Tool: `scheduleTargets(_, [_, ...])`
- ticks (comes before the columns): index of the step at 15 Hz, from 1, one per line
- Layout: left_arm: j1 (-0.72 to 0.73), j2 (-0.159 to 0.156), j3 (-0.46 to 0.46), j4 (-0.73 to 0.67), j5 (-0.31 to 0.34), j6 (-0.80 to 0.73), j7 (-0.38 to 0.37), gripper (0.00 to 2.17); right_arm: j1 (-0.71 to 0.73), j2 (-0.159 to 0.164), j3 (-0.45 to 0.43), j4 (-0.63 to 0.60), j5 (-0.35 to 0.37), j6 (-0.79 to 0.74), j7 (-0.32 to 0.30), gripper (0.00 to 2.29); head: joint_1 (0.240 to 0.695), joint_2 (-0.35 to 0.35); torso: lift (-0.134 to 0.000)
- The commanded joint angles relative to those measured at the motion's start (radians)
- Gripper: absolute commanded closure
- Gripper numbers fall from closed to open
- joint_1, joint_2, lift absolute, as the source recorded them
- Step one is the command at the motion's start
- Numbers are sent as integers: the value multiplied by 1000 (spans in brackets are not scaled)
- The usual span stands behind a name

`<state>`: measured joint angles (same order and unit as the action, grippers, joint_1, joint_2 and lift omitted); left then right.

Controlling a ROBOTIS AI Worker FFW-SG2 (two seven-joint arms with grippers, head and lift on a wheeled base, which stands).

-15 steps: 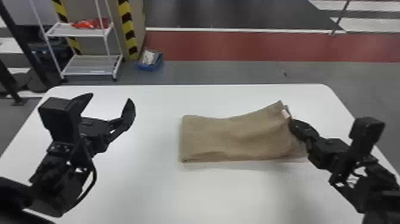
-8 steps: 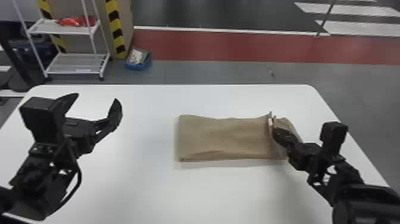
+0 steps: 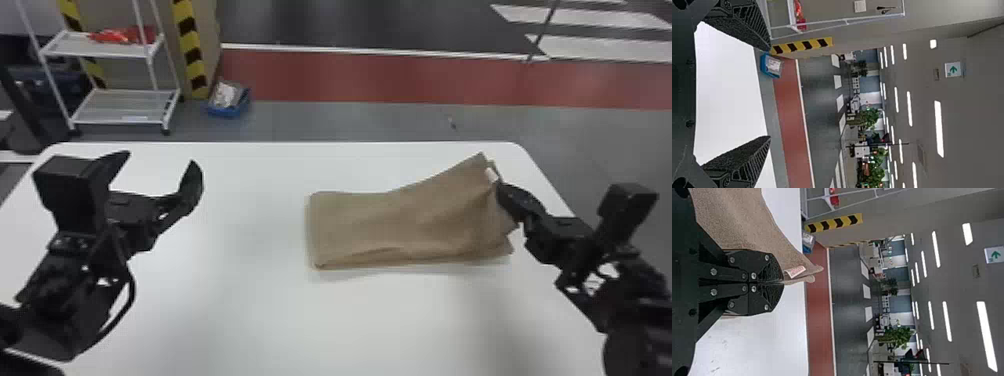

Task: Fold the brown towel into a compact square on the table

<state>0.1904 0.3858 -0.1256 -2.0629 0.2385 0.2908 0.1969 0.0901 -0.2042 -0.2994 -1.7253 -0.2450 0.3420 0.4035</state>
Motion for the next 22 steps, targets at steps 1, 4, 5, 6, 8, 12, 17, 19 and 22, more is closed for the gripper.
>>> scheduleTargets(1, [-2, -1, -2, 7, 1, 0, -2, 93, -44, 2, 33, 122, 84, -5, 0, 1484, 695, -118, -128])
scheduleTargets(4, [1, 2, 4, 7, 1, 0, -2, 93, -76, 14, 51, 204, 121, -33, 0, 1484, 695, -122, -128])
scheduleTargets(5, [3, 4, 9, 7, 1, 0, -1, 93, -76, 14, 51, 199, 121, -36, 0, 1480, 695, -118, -128])
scheduleTargets(6, [3, 2, 11, 7, 1, 0, -1, 93, -75, 14, 51, 191, 118, -36, -5, 1339, 695, -115, -128])
scheduleTargets(8, [3, 1, 9, 7, 1, 0, -1, 90, -53, 14, 45, 176, 116, -76, -25, 265, 695, -111, -128])
scheduleTargets(12, [0, 1, 4, 7, 4, 0, -1, 83, 22, 11, -3, 73, 59, -214, -37, 26, 695, -120, -128])
scheduleTargets(17, [0, -1, -19, 3, 15, 0, 6, 83, 105, 11, -67, 21, 24, -235, -37, 53, 695, -159, -128])
scheduleTargets(19, [0, -16, -46, -6, 64, 12, 29, 93, 143, 11, -87, 10, 23, -269, -37, 70, 695, -182, -128])
scheduleTargets(22, [-8, -58, -132, -8, 88, 37, 33, 97, 195, 8, -125, -5, 16, -306, -35, 70, 695, -221, -128])
